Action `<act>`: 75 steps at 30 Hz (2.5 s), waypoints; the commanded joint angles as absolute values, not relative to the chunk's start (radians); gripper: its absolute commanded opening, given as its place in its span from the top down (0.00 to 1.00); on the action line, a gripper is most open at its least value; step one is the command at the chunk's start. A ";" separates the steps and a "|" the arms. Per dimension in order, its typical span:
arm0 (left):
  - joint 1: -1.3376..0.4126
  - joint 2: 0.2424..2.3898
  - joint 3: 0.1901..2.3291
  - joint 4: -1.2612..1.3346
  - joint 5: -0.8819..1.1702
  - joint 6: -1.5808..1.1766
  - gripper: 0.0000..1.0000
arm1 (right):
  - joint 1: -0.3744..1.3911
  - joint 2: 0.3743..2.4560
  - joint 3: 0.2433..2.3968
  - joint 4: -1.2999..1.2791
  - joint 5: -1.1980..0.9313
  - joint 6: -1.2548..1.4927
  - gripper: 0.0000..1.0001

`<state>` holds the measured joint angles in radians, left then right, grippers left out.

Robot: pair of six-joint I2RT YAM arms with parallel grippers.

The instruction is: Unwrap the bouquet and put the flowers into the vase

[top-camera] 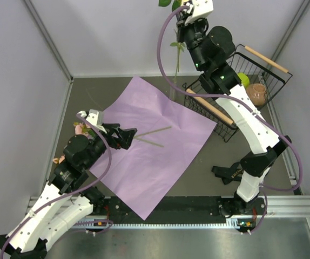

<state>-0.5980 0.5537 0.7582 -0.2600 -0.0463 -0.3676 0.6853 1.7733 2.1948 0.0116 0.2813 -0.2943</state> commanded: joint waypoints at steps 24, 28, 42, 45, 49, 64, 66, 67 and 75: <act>-0.597 0.517 0.756 -0.262 -0.071 -0.371 0.10 | 0.690 1.821 2.155 0.055 0.267 -0.232 1.00; -0.597 0.517 0.756 -0.261 -0.071 -0.370 0.09 | 0.690 1.815 2.118 0.060 0.270 -0.226 1.00; -0.595 0.515 0.756 -0.261 -0.071 -0.371 0.10 | 0.693 1.779 2.075 0.057 0.256 -0.164 1.00; -0.597 0.515 0.756 -0.261 -0.074 -0.370 0.10 | 0.692 1.766 2.068 0.034 0.278 -0.153 1.00; -0.597 0.522 0.756 -0.261 -0.077 -0.362 0.09 | 0.693 1.746 2.060 0.020 0.299 -0.156 1.00; -0.597 0.526 0.759 -0.252 -0.066 -0.370 0.09 | 0.695 1.687 1.990 -0.031 0.328 -0.173 1.00; -0.597 0.526 0.758 -0.252 -0.060 -0.370 0.09 | 0.693 1.687 1.964 -0.015 0.330 -0.181 1.00; -0.595 0.526 0.758 -0.253 -0.060 -0.371 0.09 | 0.693 1.687 1.954 -0.008 0.331 -0.190 1.00; -0.597 0.528 0.762 -0.256 -0.060 -0.368 0.10 | 0.693 1.712 1.924 0.069 0.341 -0.227 1.00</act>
<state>-0.5980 0.5262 0.7582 -0.2924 -0.0673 -0.3676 0.6853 1.7367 1.9038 -0.0189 0.3244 -0.1951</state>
